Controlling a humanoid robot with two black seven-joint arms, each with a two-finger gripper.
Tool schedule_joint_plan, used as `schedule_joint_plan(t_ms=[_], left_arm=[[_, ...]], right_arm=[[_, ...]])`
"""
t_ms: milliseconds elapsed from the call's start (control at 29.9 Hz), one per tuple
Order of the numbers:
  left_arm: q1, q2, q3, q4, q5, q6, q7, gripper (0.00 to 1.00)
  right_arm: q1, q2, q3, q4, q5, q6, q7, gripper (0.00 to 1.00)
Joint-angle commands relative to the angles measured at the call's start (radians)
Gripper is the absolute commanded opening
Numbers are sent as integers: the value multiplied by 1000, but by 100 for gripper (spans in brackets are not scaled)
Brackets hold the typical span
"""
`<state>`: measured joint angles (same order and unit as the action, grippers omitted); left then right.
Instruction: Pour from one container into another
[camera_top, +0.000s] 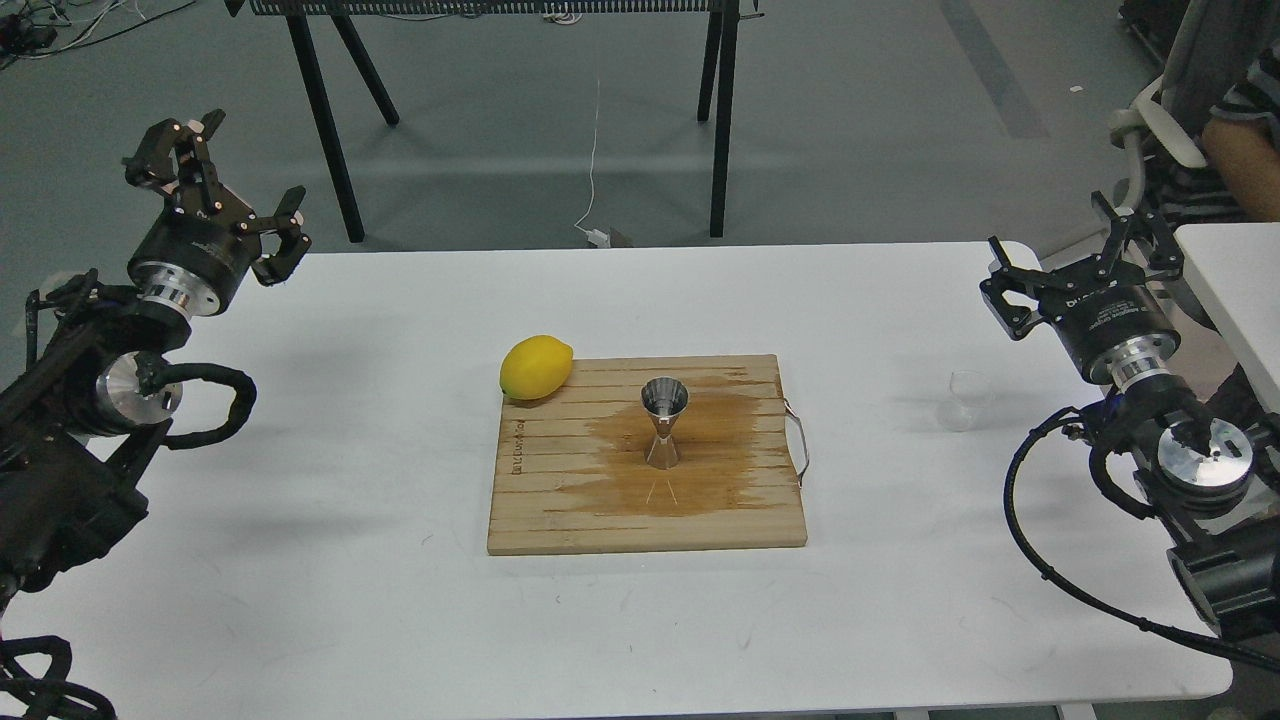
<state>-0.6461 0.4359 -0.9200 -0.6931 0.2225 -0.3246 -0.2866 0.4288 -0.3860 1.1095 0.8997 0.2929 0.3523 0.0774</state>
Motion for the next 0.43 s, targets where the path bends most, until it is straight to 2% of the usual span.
schedule_joint_plan(t_ms=[0,401], left_arm=[[0,-20,-5,3,-2,-4,-3,100],[13,-25,-5,-3,-22,-4,-8,100]], right_arm=[[-1,56,1,8,0,-1,1,99],[8,81,10,31,0,-10,8,99]])
